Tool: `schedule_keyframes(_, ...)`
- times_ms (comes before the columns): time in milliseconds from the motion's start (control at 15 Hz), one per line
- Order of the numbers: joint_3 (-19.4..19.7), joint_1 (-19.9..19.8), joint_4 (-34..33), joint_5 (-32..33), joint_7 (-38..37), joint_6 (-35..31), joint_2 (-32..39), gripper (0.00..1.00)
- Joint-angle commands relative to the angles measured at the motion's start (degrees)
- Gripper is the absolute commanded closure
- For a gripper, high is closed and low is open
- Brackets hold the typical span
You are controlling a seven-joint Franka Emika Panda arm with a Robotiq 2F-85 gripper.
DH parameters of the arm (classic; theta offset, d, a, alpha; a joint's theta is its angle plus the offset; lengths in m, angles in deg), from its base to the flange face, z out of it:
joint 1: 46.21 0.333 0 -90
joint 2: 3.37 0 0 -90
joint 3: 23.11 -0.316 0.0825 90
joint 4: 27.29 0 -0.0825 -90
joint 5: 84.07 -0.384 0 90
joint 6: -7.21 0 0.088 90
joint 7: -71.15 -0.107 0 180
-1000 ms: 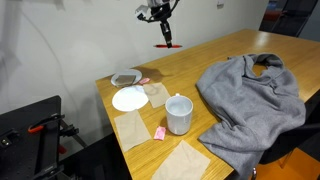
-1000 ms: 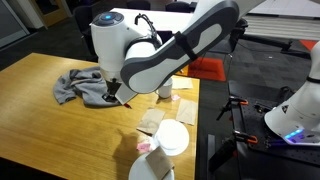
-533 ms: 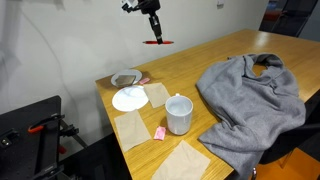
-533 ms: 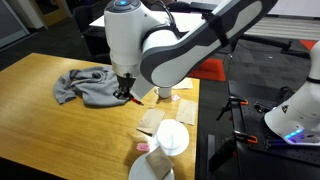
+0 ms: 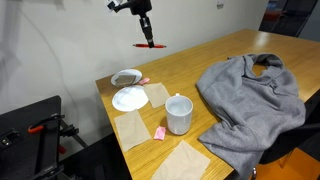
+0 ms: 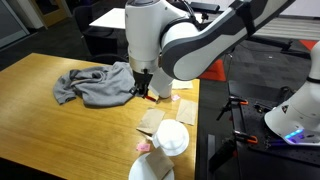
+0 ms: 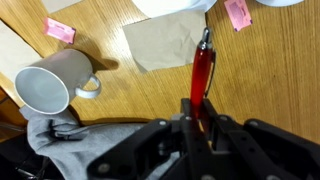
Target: Put the red pen inside the white mug
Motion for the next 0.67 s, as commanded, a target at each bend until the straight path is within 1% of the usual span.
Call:
schedule_keyframes(0, -1.06, -1.06, 0.21, 0.45, -0.25, 0.16, -0.19, 0.87)
schedule_keyframes(400, -1.16, -1.05, 0.29, 0.44, -0.25, 0.16, -0.23, 0.87)
schedule_keyframes(467, -1.16, -1.05, 0.29, 0.44, -0.25, 0.16, -0.24, 0.97)
schedule_keyframes(600, 0.14, 0.05, 0.53, 3.43, -3.78, 0.17, -0.65, 0.97)
